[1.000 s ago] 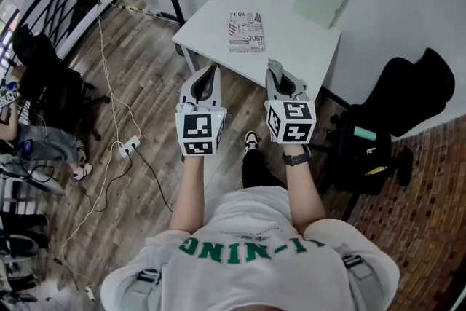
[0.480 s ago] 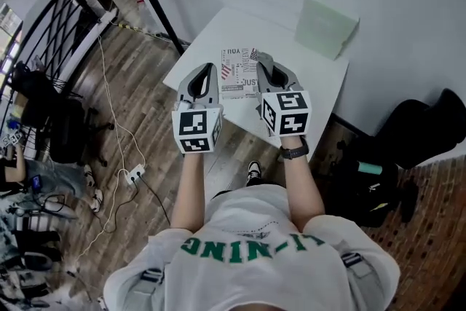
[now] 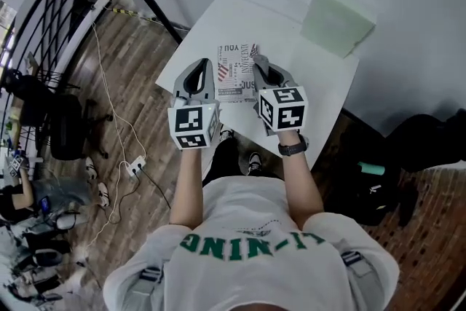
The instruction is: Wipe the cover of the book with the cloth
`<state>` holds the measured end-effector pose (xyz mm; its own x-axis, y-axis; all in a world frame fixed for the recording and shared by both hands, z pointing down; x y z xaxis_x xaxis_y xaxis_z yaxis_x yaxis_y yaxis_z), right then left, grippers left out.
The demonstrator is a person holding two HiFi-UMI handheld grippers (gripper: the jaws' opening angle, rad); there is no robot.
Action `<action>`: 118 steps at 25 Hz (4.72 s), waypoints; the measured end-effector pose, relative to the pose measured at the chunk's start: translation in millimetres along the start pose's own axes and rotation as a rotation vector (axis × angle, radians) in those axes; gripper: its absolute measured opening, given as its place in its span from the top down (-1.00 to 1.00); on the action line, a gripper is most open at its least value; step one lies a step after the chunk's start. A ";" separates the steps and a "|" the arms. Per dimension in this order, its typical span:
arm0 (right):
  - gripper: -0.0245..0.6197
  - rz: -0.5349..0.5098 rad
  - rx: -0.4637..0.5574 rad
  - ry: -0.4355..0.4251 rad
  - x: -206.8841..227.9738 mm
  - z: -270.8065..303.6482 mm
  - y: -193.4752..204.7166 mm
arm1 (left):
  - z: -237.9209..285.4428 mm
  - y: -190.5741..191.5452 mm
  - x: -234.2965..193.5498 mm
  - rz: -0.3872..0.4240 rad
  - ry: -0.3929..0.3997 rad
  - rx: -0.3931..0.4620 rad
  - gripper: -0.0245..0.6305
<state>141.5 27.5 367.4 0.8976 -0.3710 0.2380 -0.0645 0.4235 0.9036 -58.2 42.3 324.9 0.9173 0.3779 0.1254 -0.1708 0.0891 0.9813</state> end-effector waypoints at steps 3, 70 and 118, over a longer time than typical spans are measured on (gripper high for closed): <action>0.80 0.021 -0.031 -0.015 14.3 33.6 -3.3 | 31.7 6.2 -15.8 0.001 0.011 -0.009 0.88; 0.82 0.516 -0.719 -0.027 53.9 363.5 123.9 | 236.6 110.0 -151.5 -0.117 0.054 -0.257 0.88; 0.82 0.620 -0.584 0.176 151.5 260.1 134.0 | 213.8 94.6 -125.8 -0.110 0.117 -0.176 0.88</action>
<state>155.5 -186.9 617.3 0.8323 0.1798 0.5243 -0.3731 0.8813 0.2901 -112.9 -193.8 433.3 0.8878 0.4602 -0.0088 -0.1413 0.2909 0.9463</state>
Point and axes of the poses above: the fingertips, and each gripper's own axes: z forward along the fingers, x to its right, y out of its underside, the point moved 10 cm from there along -z, backward along the fingers, and after that the axes turned 2 degrees about z, right-handed, at the moved point
